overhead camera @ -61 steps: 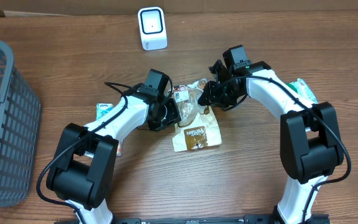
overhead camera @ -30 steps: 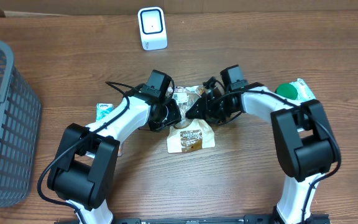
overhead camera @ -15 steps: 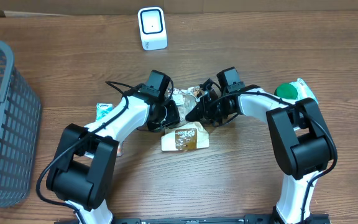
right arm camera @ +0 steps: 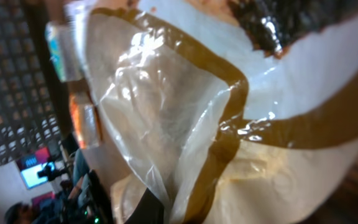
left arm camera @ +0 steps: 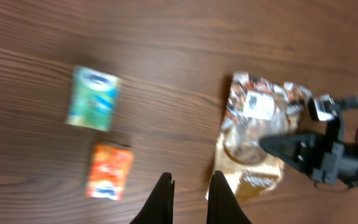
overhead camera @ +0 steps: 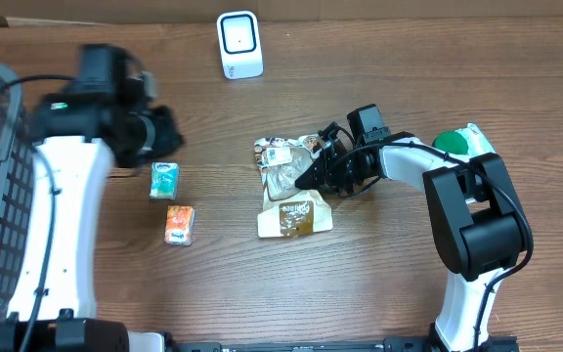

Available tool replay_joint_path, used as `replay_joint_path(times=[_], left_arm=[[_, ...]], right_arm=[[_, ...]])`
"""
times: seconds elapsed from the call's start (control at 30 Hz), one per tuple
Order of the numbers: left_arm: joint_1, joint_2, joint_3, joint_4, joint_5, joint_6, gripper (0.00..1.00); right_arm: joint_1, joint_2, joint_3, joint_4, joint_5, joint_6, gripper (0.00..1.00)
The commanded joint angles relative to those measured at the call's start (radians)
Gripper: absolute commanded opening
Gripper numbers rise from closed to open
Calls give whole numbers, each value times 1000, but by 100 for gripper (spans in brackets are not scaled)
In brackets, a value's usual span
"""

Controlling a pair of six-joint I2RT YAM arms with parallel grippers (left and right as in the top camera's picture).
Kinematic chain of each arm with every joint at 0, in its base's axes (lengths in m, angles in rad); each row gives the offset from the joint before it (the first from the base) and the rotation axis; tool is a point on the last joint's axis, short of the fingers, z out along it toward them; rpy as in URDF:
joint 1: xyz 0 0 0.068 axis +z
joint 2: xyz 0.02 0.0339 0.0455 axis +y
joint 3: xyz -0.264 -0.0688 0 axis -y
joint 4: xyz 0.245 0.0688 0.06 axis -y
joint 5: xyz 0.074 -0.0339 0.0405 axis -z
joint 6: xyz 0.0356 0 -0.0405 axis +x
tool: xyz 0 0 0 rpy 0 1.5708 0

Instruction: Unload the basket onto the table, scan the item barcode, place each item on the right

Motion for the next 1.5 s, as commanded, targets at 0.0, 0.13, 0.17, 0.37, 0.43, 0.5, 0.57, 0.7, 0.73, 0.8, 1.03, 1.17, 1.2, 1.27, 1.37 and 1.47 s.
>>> replay_joint_path(times=[0.0, 0.13, 0.17, 0.37, 0.43, 0.5, 0.57, 0.7, 0.73, 0.8, 1.03, 1.17, 1.2, 1.27, 1.37, 1.47], left_arm=[[80, 1, 31, -15, -9, 120, 4], [184, 2, 31, -5, -50, 163, 4], [205, 2, 31, -4, -65, 163, 4], [319, 2, 31, 6, -78, 163, 11], [339, 2, 31, 6, -78, 162, 21], [349, 2, 31, 6, -78, 162, 41], [351, 2, 31, 5, -78, 162, 88], [351, 2, 31, 6, -79, 163, 100], [351, 2, 31, 6, -78, 163, 100], [350, 2, 31, 6, -78, 163, 100], [350, 2, 31, 6, -78, 163, 100], [350, 2, 31, 6, -78, 163, 99], [350, 2, 31, 6, -78, 163, 100], [350, 2, 31, 6, -78, 163, 100], [350, 2, 31, 6, -78, 163, 100], [350, 2, 31, 6, -78, 163, 99]], right_arm=[[-8, -60, -9, 9, -95, -56, 4], [-7, -180, 11, -21, -109, -56, 4], [-7, -212, 14, -27, -109, -56, 4], [-7, -415, 17, -38, -119, -57, 4], [-7, -481, 17, -46, -119, -58, 4], [-6, -536, 16, -53, -119, -57, 4], [-6, -590, 16, -62, -118, -56, 4], [-6, -647, 17, -84, -95, -51, 4], [-6, -654, 17, -94, -89, -51, 4], [-6, -659, 17, -122, -64, -51, 4], [34, -655, 54, -222, 140, -26, 4], [90, -626, 188, -365, 378, -43, 4], [104, -612, 233, -402, 436, -58, 4], [133, -564, 351, -490, 573, -79, 4], [161, -467, 549, -585, 748, -103, 4], [190, -359, 727, -612, 903, -157, 4]])
